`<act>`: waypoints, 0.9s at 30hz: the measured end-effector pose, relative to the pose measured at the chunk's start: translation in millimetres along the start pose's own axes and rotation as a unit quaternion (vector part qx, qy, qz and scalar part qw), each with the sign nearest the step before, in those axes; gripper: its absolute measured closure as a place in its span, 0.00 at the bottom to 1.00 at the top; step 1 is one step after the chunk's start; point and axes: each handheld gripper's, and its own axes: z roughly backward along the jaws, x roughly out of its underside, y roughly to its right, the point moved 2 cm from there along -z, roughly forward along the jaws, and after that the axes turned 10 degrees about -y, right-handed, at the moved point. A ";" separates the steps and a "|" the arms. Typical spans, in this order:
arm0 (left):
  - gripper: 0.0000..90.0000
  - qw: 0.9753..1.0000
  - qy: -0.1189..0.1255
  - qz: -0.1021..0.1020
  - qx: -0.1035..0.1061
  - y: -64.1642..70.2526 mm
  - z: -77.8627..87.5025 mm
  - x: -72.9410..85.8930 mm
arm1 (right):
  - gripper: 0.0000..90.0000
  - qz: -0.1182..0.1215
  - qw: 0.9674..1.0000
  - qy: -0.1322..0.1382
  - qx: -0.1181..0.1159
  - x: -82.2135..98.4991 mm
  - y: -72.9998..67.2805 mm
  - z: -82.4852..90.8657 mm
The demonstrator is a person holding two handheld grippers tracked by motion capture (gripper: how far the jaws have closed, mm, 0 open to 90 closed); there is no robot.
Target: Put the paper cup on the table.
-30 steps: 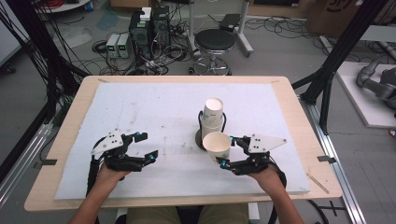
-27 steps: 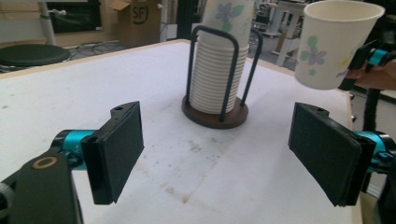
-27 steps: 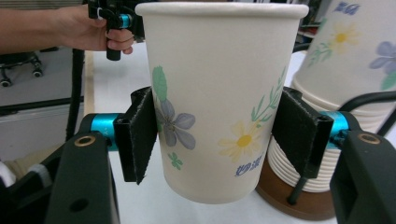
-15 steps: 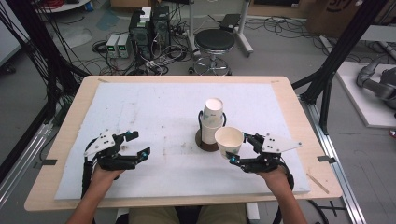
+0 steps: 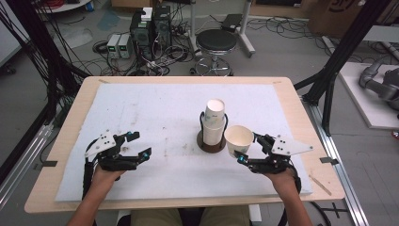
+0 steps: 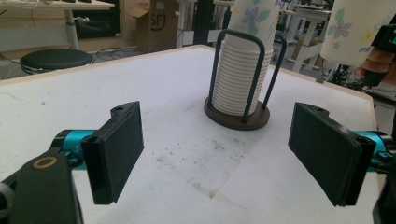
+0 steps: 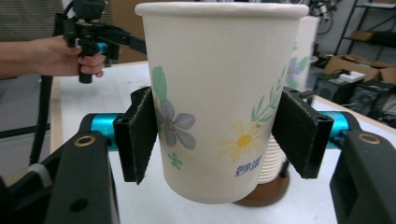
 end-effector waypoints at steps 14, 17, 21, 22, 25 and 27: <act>0.20 1.000 -0.002 -0.002 -0.017 -1.7 0.5 -0.5 | 0.39 -0.028 0.998 0.011 0.052 16.0 22.1 20.7; 0.20 1.000 -0.005 -0.001 -0.018 -1.3 -0.5 0.2 | 0.39 -0.030 0.997 0.014 0.069 18.3 28.5 23.0; 0.20 1.000 -0.008 -0.002 -0.016 -0.5 -2.3 1.0 | 0.39 -0.039 0.995 0.014 0.095 23.5 38.2 23.2; 0.20 1.000 -0.009 -0.002 -0.014 -0.6 -2.6 1.2 | 0.39 -0.043 0.994 0.013 0.102 25.1 40.5 22.4; 0.20 1.000 -0.009 0.001 -0.013 -0.4 -4.1 1.8 | 0.39 -0.055 0.991 0.007 0.124 29.3 46.8 19.4; 0.20 1.000 -0.011 0.000 -0.013 -0.8 -4.5 2.0 | 0.39 -0.062 0.989 0.006 0.138 31.5 50.6 17.5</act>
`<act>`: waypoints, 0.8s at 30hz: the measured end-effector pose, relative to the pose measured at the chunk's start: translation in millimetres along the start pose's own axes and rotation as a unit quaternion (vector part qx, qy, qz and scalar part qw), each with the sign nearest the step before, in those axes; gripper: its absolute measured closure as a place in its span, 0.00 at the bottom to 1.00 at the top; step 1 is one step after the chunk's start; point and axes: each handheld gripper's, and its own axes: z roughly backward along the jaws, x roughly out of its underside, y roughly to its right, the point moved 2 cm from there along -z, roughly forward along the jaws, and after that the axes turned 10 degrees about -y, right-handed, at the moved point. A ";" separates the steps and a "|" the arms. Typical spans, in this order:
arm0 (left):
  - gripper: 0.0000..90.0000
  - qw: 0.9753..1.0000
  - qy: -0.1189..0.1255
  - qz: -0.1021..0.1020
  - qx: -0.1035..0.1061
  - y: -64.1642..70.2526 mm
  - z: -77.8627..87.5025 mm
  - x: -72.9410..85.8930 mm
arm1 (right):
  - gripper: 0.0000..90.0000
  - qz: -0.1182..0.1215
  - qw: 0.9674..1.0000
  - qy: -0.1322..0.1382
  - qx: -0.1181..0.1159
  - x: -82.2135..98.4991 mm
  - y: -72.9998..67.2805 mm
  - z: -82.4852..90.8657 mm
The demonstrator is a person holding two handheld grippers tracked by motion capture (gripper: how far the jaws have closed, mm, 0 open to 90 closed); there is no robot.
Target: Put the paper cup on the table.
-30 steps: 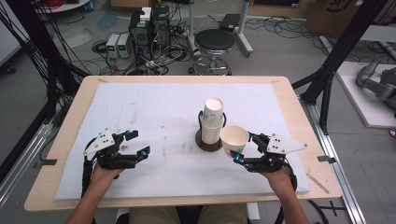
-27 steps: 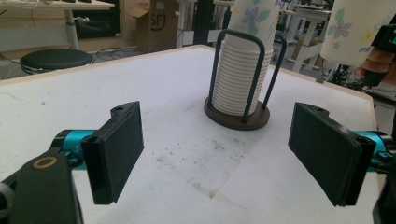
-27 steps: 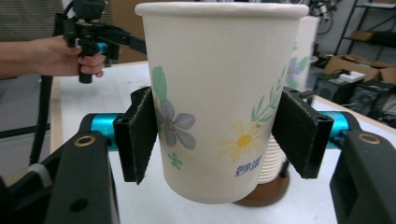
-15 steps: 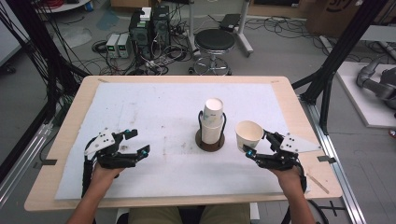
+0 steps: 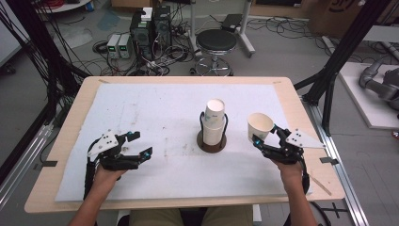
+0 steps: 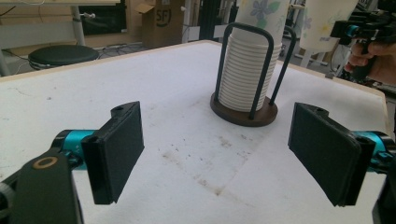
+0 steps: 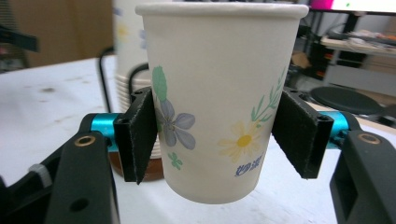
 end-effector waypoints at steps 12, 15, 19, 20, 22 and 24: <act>0.20 1.000 -0.003 0.001 0.003 1.5 -2.7 1.0 | 0.39 -0.036 0.997 -0.037 0.054 10.5 19.7 -16.4; 0.20 1.000 -0.004 0.000 0.002 1.1 -3.6 1.4 | 0.39 -0.048 0.996 -0.043 0.065 13.3 24.3 -21.6; 0.20 1.000 -0.007 0.001 0.003 1.2 -4.2 1.8 | 0.39 -0.066 0.993 -0.059 0.073 18.2 29.0 -28.6; 0.20 1.000 -0.007 0.001 0.003 1.3 -4.6 1.9 | 0.39 -0.069 0.993 -0.066 0.072 19.4 29.0 -29.9; 0.20 1.000 -0.008 0.000 0.004 1.4 -4.9 2.1 | 0.39 -0.067 0.991 -0.083 0.074 23.0 29.3 -33.9; 0.20 1.000 -0.008 0.001 0.004 1.7 -5.3 2.2 | 0.39 -0.070 0.990 -0.096 0.072 25.7 29.4 -36.6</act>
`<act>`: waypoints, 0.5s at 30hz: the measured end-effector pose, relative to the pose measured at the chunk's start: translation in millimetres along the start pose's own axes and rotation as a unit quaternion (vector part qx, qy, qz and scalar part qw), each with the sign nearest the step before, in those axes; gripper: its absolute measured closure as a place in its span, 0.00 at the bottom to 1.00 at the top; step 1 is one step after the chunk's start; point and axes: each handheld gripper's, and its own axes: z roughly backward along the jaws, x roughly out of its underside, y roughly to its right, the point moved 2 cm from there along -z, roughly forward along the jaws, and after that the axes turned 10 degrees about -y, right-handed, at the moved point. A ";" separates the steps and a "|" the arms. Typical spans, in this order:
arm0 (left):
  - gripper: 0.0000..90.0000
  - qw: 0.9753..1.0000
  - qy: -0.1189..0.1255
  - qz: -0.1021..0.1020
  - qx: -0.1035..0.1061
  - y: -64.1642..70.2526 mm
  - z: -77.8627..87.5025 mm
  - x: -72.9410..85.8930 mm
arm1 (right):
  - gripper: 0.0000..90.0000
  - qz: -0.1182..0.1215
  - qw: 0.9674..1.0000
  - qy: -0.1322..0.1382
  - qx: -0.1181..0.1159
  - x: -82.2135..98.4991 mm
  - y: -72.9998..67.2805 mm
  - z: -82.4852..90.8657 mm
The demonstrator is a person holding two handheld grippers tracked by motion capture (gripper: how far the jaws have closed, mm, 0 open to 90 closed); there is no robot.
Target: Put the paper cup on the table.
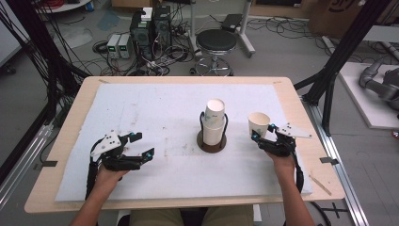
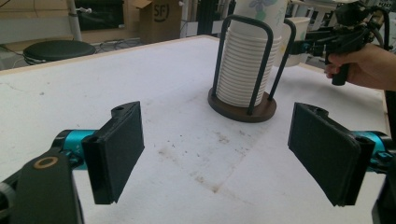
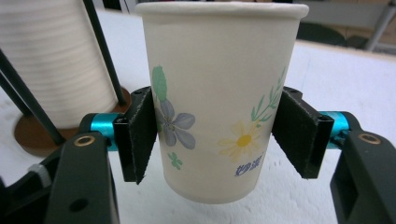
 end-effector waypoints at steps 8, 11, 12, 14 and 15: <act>0.21 1.000 -0.004 -0.001 0.000 0.2 -1.0 0.5 | 0.38 0.003 0.997 -0.071 0.011 7.4 -1.3 -11.6; 0.21 1.000 -0.003 0.001 0.000 -0.2 -1.1 0.6 | 0.38 0.002 0.997 -0.079 0.011 7.9 -2.0 -10.9; 0.21 1.000 -0.003 0.001 0.000 -0.3 -1.0 0.6 | 0.38 0.004 0.996 -0.084 0.010 8.8 -1.8 -10.3; 0.21 1.000 -0.004 0.001 -0.002 -0.7 -0.4 0.6 | 0.38 0.012 0.995 -0.099 0.011 11.2 -2.6 -7.8; 0.21 1.000 -0.004 0.001 -0.002 -0.9 -0.2 0.6 | 0.38 0.017 0.994 -0.103 0.011 12.0 -2.5 -6.6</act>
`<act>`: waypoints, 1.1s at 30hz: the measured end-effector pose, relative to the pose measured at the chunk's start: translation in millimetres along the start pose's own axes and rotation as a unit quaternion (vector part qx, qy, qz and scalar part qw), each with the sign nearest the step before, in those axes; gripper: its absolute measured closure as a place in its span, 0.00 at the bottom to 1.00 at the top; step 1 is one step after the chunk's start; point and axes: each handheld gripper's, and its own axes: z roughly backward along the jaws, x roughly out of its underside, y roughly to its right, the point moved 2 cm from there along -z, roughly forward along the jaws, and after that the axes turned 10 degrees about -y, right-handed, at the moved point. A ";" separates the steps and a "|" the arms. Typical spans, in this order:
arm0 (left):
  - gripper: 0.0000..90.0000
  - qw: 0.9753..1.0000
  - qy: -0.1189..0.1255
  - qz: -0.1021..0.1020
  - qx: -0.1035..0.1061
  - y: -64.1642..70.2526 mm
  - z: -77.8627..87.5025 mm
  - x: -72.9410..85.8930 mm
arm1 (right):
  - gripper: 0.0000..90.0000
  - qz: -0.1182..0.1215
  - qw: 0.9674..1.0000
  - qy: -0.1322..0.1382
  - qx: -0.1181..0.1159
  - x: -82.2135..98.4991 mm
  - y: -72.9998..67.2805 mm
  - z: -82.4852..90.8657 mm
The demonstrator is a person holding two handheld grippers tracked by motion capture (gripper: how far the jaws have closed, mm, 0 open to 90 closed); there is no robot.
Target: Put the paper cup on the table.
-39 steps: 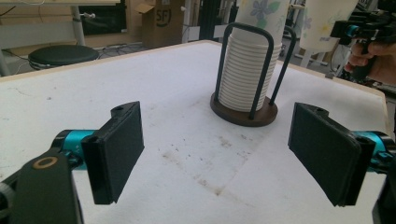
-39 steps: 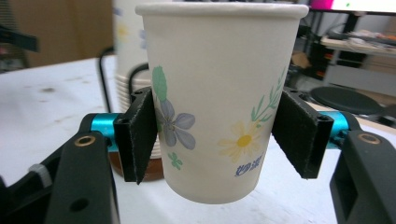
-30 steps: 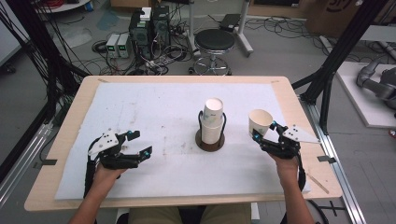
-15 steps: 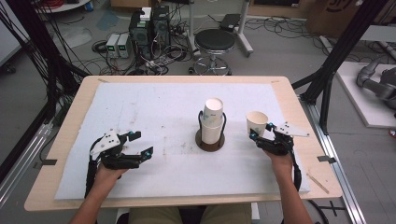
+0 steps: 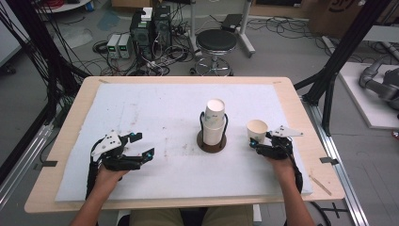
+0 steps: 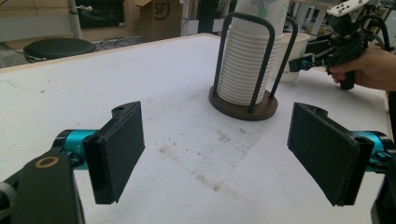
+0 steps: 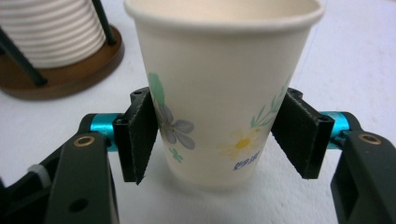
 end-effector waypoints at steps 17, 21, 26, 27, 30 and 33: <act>0.21 1.000 -0.006 0.007 -0.002 -3.0 1.0 0.3 | 0.23 -0.025 0.999 -0.008 -0.023 7.4 -0.5 14.7; 0.21 1.000 -0.001 0.010 -0.005 -6.0 4.3 -0.5 | 0.23 -0.025 0.999 0.003 -0.033 7.4 -6.5 30.0; 0.21 1.000 0.002 0.011 -0.005 -6.8 6.0 -1.5 | 0.23 -0.019 0.999 0.017 -0.028 11.1 -12.3 48.8; 0.21 1.000 0.003 0.012 -0.004 -6.4 5.9 -1.7 | 0.23 -0.018 0.999 0.019 -0.027 11.9 -12.9 51.5; 0.21 1.000 0.002 0.011 -0.004 -6.5 5.7 -1.8 | 0.23 -0.019 0.999 0.023 -0.028 13.4 -14.9 57.8; 0.21 1.000 0.002 0.012 -0.004 -6.2 5.0 -2.0 | 0.23 -0.022 0.999 0.019 -0.027 15.1 -14.9 58.7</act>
